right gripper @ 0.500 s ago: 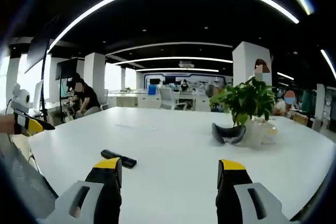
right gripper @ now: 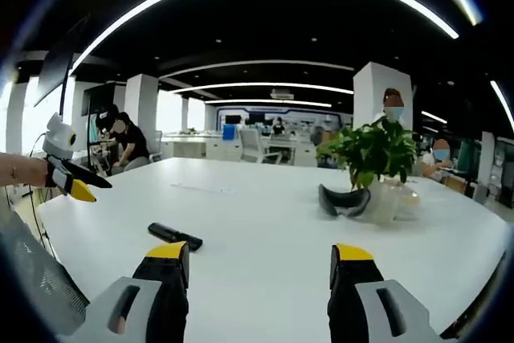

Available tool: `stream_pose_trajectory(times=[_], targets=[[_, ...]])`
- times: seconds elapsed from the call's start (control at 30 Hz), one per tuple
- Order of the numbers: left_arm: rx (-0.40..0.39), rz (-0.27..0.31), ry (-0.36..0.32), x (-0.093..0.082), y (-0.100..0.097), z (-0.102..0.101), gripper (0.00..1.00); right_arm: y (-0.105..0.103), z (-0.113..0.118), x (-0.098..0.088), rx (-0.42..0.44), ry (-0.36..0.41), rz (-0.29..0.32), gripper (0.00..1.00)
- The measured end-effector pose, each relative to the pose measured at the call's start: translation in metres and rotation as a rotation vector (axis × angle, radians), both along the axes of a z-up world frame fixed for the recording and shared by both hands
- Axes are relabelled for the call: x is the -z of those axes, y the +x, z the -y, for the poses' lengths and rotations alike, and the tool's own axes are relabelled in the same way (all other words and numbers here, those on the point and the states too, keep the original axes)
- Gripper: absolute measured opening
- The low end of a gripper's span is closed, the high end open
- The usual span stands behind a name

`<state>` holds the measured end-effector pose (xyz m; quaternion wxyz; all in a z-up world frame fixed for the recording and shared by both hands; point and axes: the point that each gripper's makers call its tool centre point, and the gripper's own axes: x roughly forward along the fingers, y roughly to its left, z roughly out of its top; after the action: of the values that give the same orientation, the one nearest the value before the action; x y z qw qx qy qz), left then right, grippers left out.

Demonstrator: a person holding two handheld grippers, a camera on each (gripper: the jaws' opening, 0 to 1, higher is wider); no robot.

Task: Press the specified remote control buttons in sequence, fully releasing each button before pressing the next.

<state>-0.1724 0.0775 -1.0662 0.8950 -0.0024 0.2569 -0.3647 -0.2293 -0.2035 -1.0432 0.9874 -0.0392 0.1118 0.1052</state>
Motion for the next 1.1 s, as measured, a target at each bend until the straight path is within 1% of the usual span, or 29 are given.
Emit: stream_pose_trajectory(times=[0.07,0.17,0.27,0.3,0.33,0.37,0.4,0.43,0.47,0.5,0.53,0.57,0.6,0.63,0.67,0.7,0.73,0.77,0.8,0.87,0.9,0.93,1.03,1.1], targets=[[0.012,-0.007,0.009,0.004,0.004,0.003,1.0,0.0,0.001,0.001,0.002,-0.006,-0.006,0.69],[0.029,-0.018,0.04,0.01,0.008,0.006,1.0,-0.001,0.002,-0.002,0.008,-0.001,0.009,0.69],[0.015,-0.014,0.039,0.009,0.006,0.007,1.0,-0.001,0.003,-0.002,0.009,0.013,0.008,0.69],[-0.011,0.002,0.029,0.002,0.001,0.005,1.0,-0.001,0.003,-0.002,0.007,0.025,0.006,0.69],[-0.035,0.03,0.012,-0.006,-0.003,0.004,1.0,-0.001,0.002,-0.003,0.005,0.034,0.011,0.7],[-0.07,0.076,-0.019,-0.017,-0.009,0.002,1.0,-0.001,0.002,-0.006,0.002,0.049,0.019,0.7],[-0.128,0.125,-0.06,-0.031,-0.024,-0.004,1.0,0.0,0.0,-0.01,0.002,0.086,0.038,0.72],[-0.182,0.163,-0.094,-0.04,-0.035,-0.01,1.0,0.001,-0.003,-0.01,-0.006,0.103,0.036,0.74],[-0.245,0.247,-0.141,-0.054,-0.052,-0.02,1.0,0.001,-0.005,-0.01,-0.015,0.115,0.033,0.76],[-0.294,0.307,-0.159,-0.061,-0.061,-0.028,1.0,0.001,-0.007,-0.009,-0.022,0.123,0.029,0.78],[-0.382,0.373,-0.156,-0.064,-0.073,-0.044,1.0,0.001,-0.01,-0.007,-0.03,0.119,0.015,0.78],[-0.436,0.4,-0.15,-0.063,-0.079,-0.052,1.0,0.001,-0.011,-0.006,-0.033,0.113,0.011,0.78],[-0.478,0.441,-0.163,-0.063,-0.085,-0.057,1.0,0.001,-0.013,-0.008,-0.033,0.077,0.021,0.78],[-0.485,0.428,-0.174,-0.058,-0.088,-0.056,1.0,0.0,-0.014,-0.008,-0.032,0.066,0.021,0.78],[-0.438,0.388,-0.108,-0.051,-0.089,-0.053,1.0,0.001,-0.015,-0.008,-0.035,0.056,0.021,0.78],[-0.429,0.413,-0.055,-0.05,-0.086,-0.056,1.0,0.001,-0.016,-0.006,-0.043,0.047,0.014,0.78],[-0.456,0.466,-0.031,-0.051,-0.082,-0.062,1.0,0.001,-0.019,-0.003,-0.051,0.039,-0.001,0.78],[-0.455,0.446,-0.048,-0.047,-0.078,-0.061,1.0,0.001,-0.021,-0.001,-0.062,0.034,-0.013,0.78],[-0.458,0.401,-0.047,-0.043,-0.077,-0.06,1.0,0.001,-0.024,0.001,-0.075,0.036,-0.022,0.78],[-0.439,0.415,-0.054,-0.041,-0.075,-0.056,1.0,0.002,-0.027,0.003,-0.089,0.028,-0.033,0.78],[-0.434,0.414,-0.037,-0.04,-0.076,-0.053,1.0,0.003,-0.027,0.005,-0.095,0.025,-0.038,0.78],[-0.428,0.421,0.003,-0.038,-0.075,-0.055,1.0,0.003,-0.029,0.005,-0.103,0.019,-0.04,0.77],[-0.435,0.429,-0.035,-0.041,-0.074,-0.056,1.0,0.003,-0.031,0.007,-0.116,0.005,-0.042,0.78],[-0.447,0.427,-0.032,-0.039,-0.072,-0.06,1.0,0.003,-0.031,0.007,-0.119,0.001,-0.04,0.78]])
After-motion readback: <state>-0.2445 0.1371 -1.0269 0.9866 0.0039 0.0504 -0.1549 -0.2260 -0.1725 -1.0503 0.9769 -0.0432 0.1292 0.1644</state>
